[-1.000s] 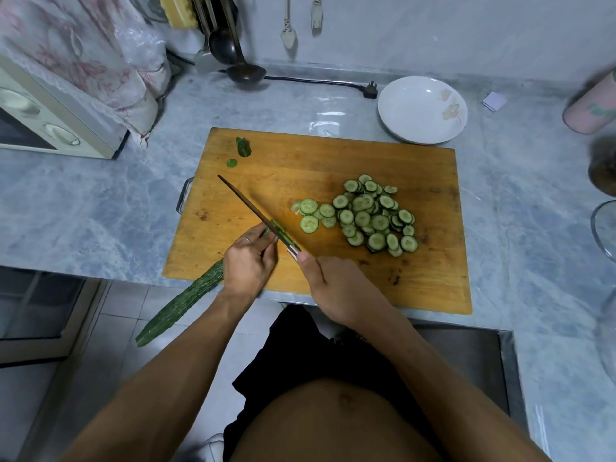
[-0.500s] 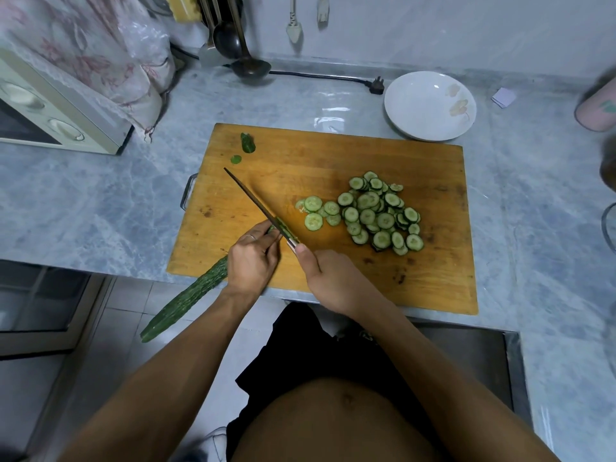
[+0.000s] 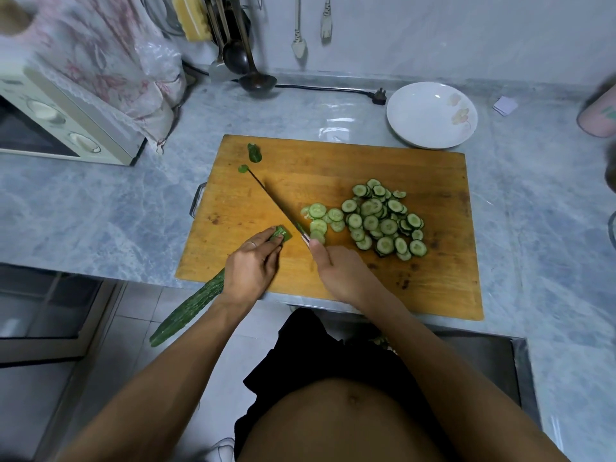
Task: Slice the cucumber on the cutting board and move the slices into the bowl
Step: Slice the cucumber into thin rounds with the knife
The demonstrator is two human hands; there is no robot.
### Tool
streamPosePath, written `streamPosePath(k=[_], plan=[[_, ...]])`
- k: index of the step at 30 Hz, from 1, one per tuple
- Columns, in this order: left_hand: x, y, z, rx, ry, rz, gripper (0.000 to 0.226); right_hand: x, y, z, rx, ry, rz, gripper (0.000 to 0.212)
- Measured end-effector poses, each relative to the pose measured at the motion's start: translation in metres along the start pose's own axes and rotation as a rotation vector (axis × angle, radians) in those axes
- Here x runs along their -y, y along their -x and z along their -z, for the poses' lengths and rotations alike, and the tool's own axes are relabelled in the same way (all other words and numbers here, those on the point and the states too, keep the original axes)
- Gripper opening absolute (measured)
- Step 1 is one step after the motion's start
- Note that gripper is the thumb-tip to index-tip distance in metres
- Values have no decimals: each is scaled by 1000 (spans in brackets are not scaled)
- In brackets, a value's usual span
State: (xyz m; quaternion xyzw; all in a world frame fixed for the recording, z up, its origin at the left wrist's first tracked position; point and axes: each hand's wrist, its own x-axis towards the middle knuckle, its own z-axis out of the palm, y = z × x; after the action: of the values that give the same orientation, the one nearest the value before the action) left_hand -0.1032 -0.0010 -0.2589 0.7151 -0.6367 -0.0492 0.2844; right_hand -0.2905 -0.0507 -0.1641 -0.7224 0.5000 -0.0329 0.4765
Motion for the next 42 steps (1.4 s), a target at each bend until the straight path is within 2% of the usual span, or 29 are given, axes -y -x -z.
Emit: streamPosePath(k=[11,26,36,42], plan=[[2,3,-4,11,-73,-39,31,1,28,6,61,20,63,55],[-2,4,-4,-15,-126,-71,29,1,31,-1,16,81,79,59],[-4,1,-6,-16,-128,-74,32,6,23,1,71,38,37,61],[-2,1,-9,7,-141,-56,29,6,-4,-10,49,16,-12,63]])
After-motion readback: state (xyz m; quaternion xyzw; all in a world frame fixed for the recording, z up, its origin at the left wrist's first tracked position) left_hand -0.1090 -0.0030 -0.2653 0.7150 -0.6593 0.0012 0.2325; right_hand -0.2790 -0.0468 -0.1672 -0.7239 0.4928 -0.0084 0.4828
